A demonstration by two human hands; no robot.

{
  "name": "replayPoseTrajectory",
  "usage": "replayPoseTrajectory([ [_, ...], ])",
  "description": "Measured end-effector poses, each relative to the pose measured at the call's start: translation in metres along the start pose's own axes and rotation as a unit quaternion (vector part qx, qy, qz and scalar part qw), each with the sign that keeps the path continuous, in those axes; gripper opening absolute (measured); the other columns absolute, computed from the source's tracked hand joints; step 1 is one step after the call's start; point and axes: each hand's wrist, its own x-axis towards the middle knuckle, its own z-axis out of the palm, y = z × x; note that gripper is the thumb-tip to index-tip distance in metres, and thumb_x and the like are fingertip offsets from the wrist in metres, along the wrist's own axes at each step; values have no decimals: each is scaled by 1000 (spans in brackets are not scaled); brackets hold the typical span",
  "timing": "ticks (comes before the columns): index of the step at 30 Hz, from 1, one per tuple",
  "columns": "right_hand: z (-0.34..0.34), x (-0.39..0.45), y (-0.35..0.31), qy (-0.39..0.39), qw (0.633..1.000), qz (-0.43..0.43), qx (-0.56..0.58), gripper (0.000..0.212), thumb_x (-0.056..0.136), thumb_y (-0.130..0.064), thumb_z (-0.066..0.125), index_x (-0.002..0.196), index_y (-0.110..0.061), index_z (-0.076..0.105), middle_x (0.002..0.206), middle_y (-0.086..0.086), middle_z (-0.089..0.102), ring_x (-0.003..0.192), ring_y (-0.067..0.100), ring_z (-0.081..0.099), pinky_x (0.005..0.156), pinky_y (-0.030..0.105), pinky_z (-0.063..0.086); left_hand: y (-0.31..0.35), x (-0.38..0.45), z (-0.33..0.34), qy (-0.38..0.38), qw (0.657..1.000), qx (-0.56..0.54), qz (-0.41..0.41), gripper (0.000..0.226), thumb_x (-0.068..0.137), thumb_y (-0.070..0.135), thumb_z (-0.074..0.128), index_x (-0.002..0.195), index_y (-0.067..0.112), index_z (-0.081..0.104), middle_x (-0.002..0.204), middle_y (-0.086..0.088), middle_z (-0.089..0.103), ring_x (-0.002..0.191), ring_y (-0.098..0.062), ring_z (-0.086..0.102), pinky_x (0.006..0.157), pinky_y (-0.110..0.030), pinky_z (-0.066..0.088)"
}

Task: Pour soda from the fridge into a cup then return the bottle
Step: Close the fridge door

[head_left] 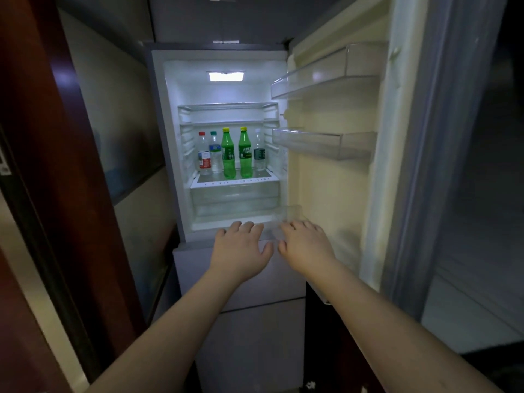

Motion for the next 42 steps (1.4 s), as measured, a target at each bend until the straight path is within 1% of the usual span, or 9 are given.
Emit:
replayPoseTrajectory([
  [4, -12, -33, -2, 10, 1000, 16, -20, 39, 97, -32, 36, 131, -17, 49, 127, 5, 55, 117, 25, 47, 96, 35, 34, 9, -22, -11, 27, 999, -5, 33, 78, 83, 58, 4, 139, 24, 46, 137, 5, 53, 127, -19, 42, 96, -41, 34],
  [8, -18, -66, -6, -4, 999, 38, -30, 39, 97, -33, 37, 131, -18, 48, 128, 4, 53, 118, 24, 46, 97, 35, 34, 14, -46, -16, 3, 998, -23, 53, 58, 97, 54, 24, 144, 24, 40, 145, 4, 46, 134, -19, 37, 101, -41, 31],
  [13, -34, -105, 1, 5, 997, 75, -36, 41, 96, -33, 39, 133, -19, 47, 129, 2, 52, 119, 23, 45, 99, 36, 33, 34, -69, -15, -12, 995, -53, 86, 56, 98, 51, 29, 145, 24, 38, 146, 3, 44, 135, -18, 36, 102, -41, 30],
  [16, -44, -127, 13, 11, 994, 100, -34, 42, 96, -34, 38, 135, -19, 45, 132, 2, 50, 122, 23, 44, 100, 36, 33, 55, -76, -11, -19, 992, -68, 108, 56, 97, 51, 30, 147, 24, 36, 147, 3, 43, 136, -18, 34, 103, -41, 29],
  [26, -84, -153, 78, 73, 977, 193, -50, 43, 98, -37, 38, 135, -17, 44, 134, 5, 49, 124, 24, 43, 103, 38, 34, 130, -65, -16, 34, 980, -67, 185, 62, 95, 54, 29, 149, 24, 30, 148, 2, 42, 136, -19, 35, 103, -41, 33],
  [32, -95, -151, 118, 83, 970, 227, -12, 55, 98, -37, 40, 146, -12, 29, 146, 8, 41, 133, 24, 39, 109, 38, 29, 176, -43, -24, 68, 975, -79, 198, 76, 85, 57, 12, 148, 20, 32, 145, -2, 45, 132, -21, 41, 99, -41, 39],
  [36, -92, -140, 139, 76, 968, 234, 54, 63, 99, -32, 40, 151, -7, 15, 153, 12, 33, 137, 25, 36, 112, 36, 29, 195, -29, -24, 103, 971, -83, 200, 69, 92, 54, 33, 149, 15, 33, 145, -8, 44, 133, -24, 42, 99, -40, 40],
  [39, -87, -129, 141, 64, 966, 226, 105, 60, 100, -29, 38, 151, -8, 15, 148, 14, 39, 131, 26, 43, 106, 36, 37, 200, -23, -22, 123, 968, -103, 194, 69, 88, 51, 36, 143, 10, 43, 141, -12, 50, 128, -26, 49, 94, -41, 47],
  [42, -84, -123, 139, 91, 964, 221, 120, 55, 99, -25, 36, 151, -10, 22, 135, 14, 53, 116, 26, 55, 90, 33, 46, 198, -17, -21, 139, 964, -125, 189, 68, 88, 49, 36, 142, 8, 45, 140, -11, 51, 125, -25, 52, 93, -40, 49],
])
